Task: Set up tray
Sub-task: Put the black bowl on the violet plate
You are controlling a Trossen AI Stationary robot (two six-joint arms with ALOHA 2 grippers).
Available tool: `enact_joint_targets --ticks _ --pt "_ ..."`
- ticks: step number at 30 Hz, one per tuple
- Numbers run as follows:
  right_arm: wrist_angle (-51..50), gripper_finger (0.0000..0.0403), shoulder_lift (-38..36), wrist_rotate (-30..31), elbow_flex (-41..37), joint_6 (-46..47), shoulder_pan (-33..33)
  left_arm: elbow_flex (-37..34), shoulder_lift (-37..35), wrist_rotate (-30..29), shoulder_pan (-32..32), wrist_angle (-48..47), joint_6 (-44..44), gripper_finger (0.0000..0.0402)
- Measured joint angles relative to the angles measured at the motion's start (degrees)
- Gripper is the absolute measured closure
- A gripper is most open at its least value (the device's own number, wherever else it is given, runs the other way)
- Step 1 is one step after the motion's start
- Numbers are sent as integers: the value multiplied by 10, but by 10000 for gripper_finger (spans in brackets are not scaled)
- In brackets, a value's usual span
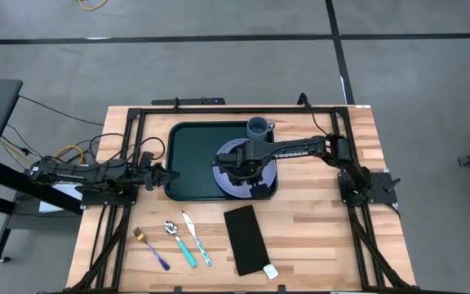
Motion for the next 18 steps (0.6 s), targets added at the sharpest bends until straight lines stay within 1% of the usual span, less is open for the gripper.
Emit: enact_joint_targets --ticks 6,10,13,18 --pt "10 392 0 0 -8 27 0 0 0 0 0 0 0 301" --pt "12 388 0 1 -9 29 0 0 0 0 0 0 0 301" --pt "12 373 0 1 -9 40 0 0 0 0 0 0 0 301" --pt "15 332 0 0 -8 71 0 0 0 0 0 0 0 301"
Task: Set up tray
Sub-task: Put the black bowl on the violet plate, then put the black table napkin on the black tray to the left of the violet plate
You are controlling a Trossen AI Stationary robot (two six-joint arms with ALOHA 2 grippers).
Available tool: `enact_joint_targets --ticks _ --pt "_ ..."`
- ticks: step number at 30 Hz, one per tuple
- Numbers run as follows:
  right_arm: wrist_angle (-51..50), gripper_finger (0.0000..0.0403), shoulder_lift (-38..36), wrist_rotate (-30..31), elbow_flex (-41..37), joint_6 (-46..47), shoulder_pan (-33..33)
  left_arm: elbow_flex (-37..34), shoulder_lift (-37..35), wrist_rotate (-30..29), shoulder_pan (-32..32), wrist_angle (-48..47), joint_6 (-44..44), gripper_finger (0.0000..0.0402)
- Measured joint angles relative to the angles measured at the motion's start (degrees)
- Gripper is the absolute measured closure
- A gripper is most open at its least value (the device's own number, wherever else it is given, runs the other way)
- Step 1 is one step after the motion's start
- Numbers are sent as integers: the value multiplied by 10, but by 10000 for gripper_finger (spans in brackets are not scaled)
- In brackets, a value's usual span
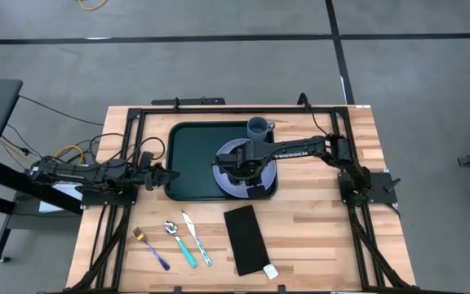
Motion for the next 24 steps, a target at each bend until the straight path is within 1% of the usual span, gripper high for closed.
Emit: enact_joint_targets --ticks 2,4,6,8,12,15,17,20,24 --pt "0 315 0 0 6 13 0 0 0 0 0 0 -1 301" --pt "1 301 0 0 18 17 -1 0 0 0 0 0 -23 301" --pt "1 290 -3 0 33 18 -1 0 0 0 0 0 -44 301" --pt "7 284 -12 -3 51 31 -1 0 0 0 0 0 -44 301" --pt "24 280 -47 -49 82 85 -3 0 0 9 0 12 -3 301" --pt "35 282 -85 -99 86 146 -7 5 9 49 0 64 51 301" --pt "40 281 -112 -118 87 201 -7 31 23 68 -1 67 78 301" --pt "45 280 -155 -113 68 280 -1 94 72 84 0 21 130 301" --pt "70 280 -212 -57 20 382 25 191 183 87 -1 -85 191 300"
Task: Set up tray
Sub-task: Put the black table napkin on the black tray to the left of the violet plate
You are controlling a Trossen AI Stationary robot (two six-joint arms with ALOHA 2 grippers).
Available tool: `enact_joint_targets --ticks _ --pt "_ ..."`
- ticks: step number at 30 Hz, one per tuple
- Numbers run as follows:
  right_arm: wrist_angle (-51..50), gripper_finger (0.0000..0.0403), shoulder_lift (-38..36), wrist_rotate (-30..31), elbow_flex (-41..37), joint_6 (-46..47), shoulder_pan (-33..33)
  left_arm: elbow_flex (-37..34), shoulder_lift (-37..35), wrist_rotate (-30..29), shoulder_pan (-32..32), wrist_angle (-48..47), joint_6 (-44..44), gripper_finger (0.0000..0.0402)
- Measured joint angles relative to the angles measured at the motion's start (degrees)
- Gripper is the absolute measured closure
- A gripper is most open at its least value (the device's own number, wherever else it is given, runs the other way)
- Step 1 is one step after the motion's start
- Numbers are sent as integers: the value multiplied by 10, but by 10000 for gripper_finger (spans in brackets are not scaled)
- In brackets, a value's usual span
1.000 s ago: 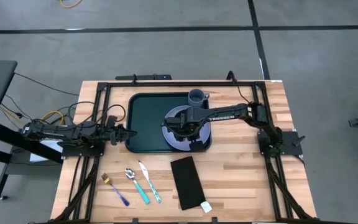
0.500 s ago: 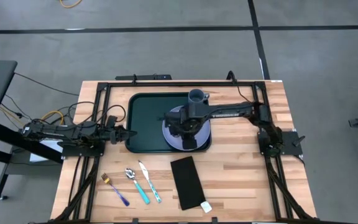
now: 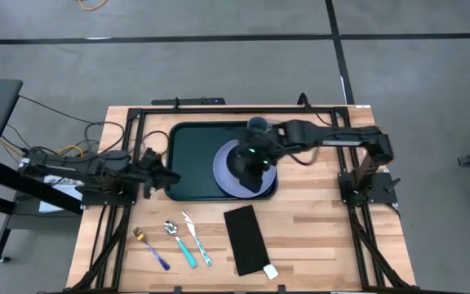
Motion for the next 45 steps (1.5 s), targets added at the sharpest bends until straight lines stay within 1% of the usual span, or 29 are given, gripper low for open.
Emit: enact_joint_targets --ticks 2,4,6,10,12,13,16,18,20,24,28,31,35,40,42,45 --pt "36 280 -37 33 -39 35 19 46 70 0 0 -50 20 298" --pt "81 280 -76 52 -90 49 41 83 137 0 0 -83 33 296" --pt "154 280 -120 58 -150 59 63 112 203 3 0 -90 47 294" --pt "296 280 -218 58 -280 104 96 166 324 37 0 -86 66 294" --pt "340 280 -263 62 -340 150 106 194 380 50 0 -89 67 294" --pt "342 280 -283 72 -366 181 109 210 404 56 0 -93 67 294" --pt "300 280 -335 111 -431 287 121 261 479 56 -5 -109 56 294" --pt "243 280 -361 135 -458 343 129 299 526 47 -11 -132 52 294" --pt "173 280 -375 149 -471 378 139 340 571 35 -20 -158 43 294" --pt "39 280 -380 168 -475 413 153 408 655 36 -36 -185 13 294" --pt "-28 281 -379 197 -475 407 167 455 728 60 -53 -182 4 294" --pt "-46 281 -379 202 -475 378 172 480 774 72 -59 -186 -7 294" --pt "-49 281 -380 203 -478 347 171 508 816 70 -60 -182 -20 294" --pt "-42 281 -399 190 -520 339 171 529 858 70 -60 -182 -21 294" --pt "-27 281 -414 180 -538 339 174 536 871 75 -61 -186 -22 294" --pt "0 281 -446 178 -561 338 182 540 880 64 -62 -186 -22 294"
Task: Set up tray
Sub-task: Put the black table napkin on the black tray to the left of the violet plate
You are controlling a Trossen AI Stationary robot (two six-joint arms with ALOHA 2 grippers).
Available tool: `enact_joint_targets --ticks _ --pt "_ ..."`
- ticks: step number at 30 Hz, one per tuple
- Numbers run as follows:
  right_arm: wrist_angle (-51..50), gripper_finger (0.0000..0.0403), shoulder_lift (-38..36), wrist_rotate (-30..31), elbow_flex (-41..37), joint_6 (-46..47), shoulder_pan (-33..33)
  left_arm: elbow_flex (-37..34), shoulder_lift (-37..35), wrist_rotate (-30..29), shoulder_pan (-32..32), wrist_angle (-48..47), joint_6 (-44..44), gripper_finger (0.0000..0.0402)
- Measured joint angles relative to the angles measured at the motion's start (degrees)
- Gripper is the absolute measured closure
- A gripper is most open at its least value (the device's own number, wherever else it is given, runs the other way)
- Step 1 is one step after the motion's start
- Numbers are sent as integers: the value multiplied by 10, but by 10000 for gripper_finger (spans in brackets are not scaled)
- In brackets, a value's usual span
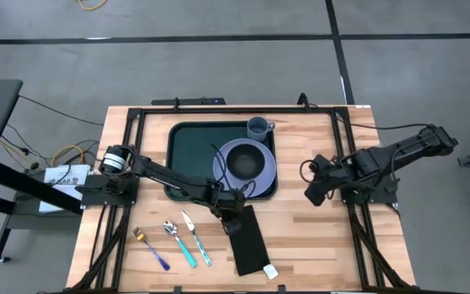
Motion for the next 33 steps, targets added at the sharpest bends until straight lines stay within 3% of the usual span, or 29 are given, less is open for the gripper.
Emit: enact_joint_targets --ticks 5,13,19,28,33 --pt "34 281 -63 -1 -38 4 11 1 -1 -39 0 -10 0 294" --pt "40 281 -134 -1 -63 13 12 1 20 -24 -3 -12 1 294" --pt "41 281 -149 2 -63 1 12 0 36 -7 -5 3 4 283" --pt "42 281 -149 4 -63 -15 12 0 36 -39 -2 7 14 218" --pt "41 281 -148 5 -63 -22 11 0 36 -50 -2 3 15 242"
